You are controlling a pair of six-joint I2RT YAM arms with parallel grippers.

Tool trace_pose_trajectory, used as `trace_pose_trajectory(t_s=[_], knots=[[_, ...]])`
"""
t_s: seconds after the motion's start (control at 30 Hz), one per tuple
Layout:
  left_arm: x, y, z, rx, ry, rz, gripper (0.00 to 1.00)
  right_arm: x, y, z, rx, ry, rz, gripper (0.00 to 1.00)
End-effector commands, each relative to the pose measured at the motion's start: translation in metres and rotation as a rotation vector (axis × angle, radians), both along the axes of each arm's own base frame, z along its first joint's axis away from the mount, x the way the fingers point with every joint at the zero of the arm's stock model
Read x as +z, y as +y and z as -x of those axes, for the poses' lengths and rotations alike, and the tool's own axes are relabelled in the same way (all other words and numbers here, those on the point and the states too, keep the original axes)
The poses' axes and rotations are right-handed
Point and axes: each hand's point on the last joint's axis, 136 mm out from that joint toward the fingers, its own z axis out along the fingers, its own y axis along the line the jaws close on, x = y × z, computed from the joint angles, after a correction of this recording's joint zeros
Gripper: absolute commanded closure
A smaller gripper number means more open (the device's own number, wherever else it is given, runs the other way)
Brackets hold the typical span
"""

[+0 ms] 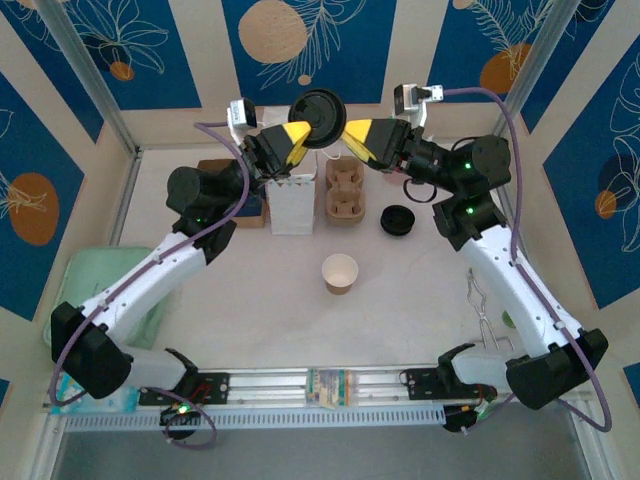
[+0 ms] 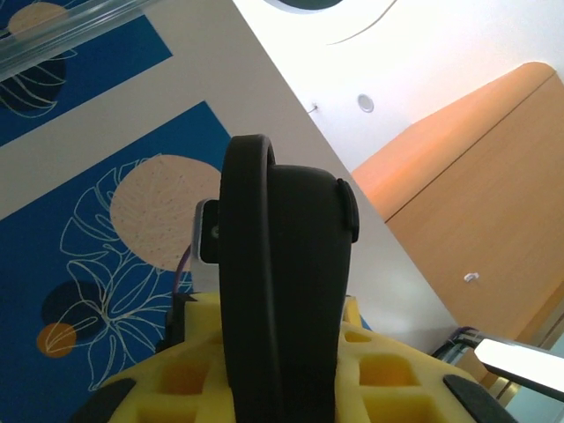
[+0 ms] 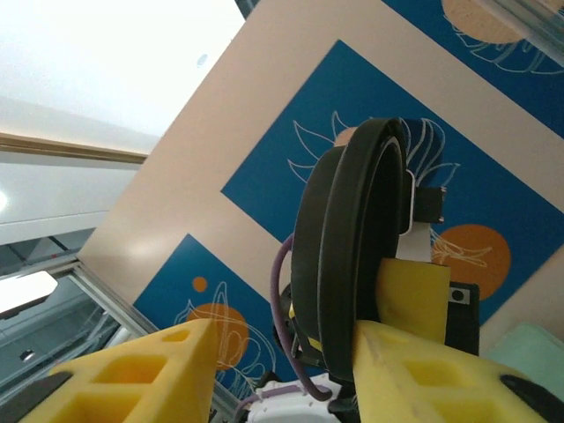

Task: Pack the takeout coffee

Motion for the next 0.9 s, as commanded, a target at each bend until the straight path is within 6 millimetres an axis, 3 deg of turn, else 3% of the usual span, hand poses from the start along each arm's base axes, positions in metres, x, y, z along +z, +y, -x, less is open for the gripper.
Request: trace_pose_trajectory(t_s=[0.0, 0.5, 0.63, 0.87], knots=[[0.007, 0.002, 0.015, -0.031, -0.058, -0.028, 0.98, 0.007, 0.001, 0.006, 0.016, -0.038, 0.053, 0.52], [0.001, -0.003, 0.027, -0.075, -0.076, -0.097, 0.98, -0.001, 0.004, -0.008, 0.016, -0.029, 0.181, 0.47], [0.001, -0.004, 0.028, -0.08, -0.08, -0.113, 0.98, -0.003, 0.005, -0.01, 0.028, -0.021, 0.206, 0.53], [-0.003, -0.006, 0.029, -0.082, -0.079, -0.149, 0.98, -0.01, 0.007, -0.009, 0.047, -0.003, 0.24, 0.71]])
